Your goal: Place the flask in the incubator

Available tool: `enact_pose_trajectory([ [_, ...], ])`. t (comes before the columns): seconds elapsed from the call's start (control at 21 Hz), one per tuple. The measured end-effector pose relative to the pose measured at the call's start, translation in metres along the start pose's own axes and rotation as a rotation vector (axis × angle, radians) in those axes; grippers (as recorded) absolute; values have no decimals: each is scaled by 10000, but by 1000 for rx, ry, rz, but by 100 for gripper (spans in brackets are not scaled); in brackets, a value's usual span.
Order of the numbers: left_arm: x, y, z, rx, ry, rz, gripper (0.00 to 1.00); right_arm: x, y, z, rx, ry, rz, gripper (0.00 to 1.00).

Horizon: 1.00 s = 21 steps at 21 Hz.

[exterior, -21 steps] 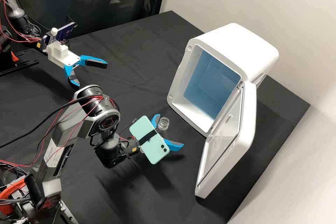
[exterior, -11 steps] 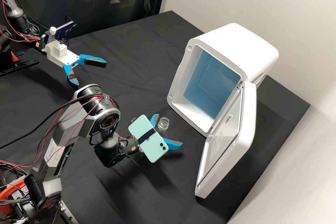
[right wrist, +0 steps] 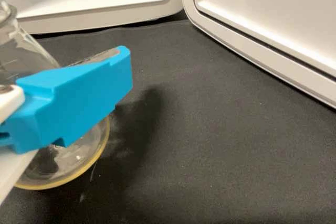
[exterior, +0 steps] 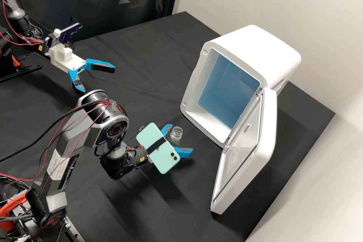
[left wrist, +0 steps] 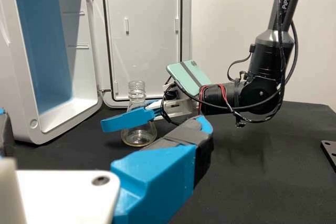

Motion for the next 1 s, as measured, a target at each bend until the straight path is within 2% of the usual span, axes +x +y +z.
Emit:
enact_pose_trajectory([
  [0.57,0,0,0,0,0,0,100,-30,-12,-45,1,4,-3,0],
  [0.81,0,0,0,0,0,0,100,-41,-11,-77,1,-4,-17,0],
  [0.9,0,0,0,0,0,0,100,-54,14,-105,1,-6,-18,0],
  [1.0,0,0,0,0,0,0,100,-61,73,-132,5,2,-1,0],
])
